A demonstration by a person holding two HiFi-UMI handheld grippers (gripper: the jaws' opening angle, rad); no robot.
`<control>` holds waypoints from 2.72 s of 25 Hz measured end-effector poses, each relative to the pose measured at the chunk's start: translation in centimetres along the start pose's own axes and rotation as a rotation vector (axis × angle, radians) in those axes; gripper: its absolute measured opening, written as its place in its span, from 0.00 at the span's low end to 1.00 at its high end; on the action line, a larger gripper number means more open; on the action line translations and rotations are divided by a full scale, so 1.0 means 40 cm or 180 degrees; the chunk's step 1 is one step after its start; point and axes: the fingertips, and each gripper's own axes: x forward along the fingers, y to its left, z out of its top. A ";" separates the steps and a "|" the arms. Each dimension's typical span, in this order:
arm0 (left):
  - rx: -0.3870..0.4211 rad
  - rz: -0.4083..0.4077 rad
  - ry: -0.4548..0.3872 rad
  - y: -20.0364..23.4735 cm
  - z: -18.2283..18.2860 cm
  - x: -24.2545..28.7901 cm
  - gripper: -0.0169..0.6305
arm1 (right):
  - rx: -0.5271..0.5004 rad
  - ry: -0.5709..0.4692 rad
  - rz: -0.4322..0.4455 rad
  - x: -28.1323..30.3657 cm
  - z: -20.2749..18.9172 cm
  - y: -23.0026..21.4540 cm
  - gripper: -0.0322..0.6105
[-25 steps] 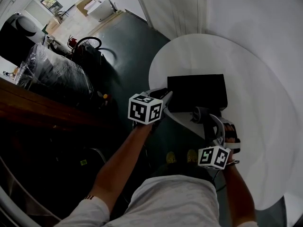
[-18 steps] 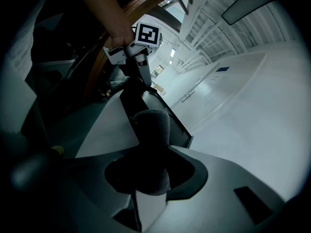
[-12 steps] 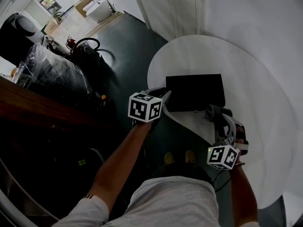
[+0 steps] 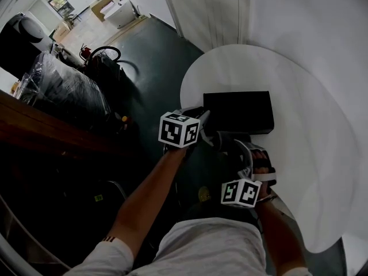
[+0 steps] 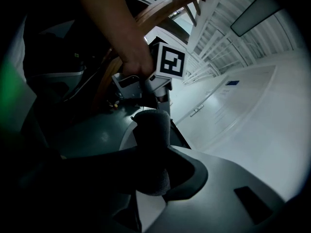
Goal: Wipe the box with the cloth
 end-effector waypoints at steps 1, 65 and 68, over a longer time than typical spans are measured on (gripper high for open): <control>0.0003 -0.0005 0.0002 0.000 0.000 0.000 0.18 | -0.0047 -0.0009 0.0025 0.011 0.016 0.013 0.20; 0.0272 -0.0202 -0.0339 -0.037 0.063 -0.099 0.19 | 0.1201 0.0296 -0.0555 -0.174 -0.247 -0.302 0.20; 0.0348 -0.0265 -0.0547 -0.065 0.111 -0.139 0.19 | 0.1660 -0.0087 -0.0439 -0.179 -0.177 -0.354 0.20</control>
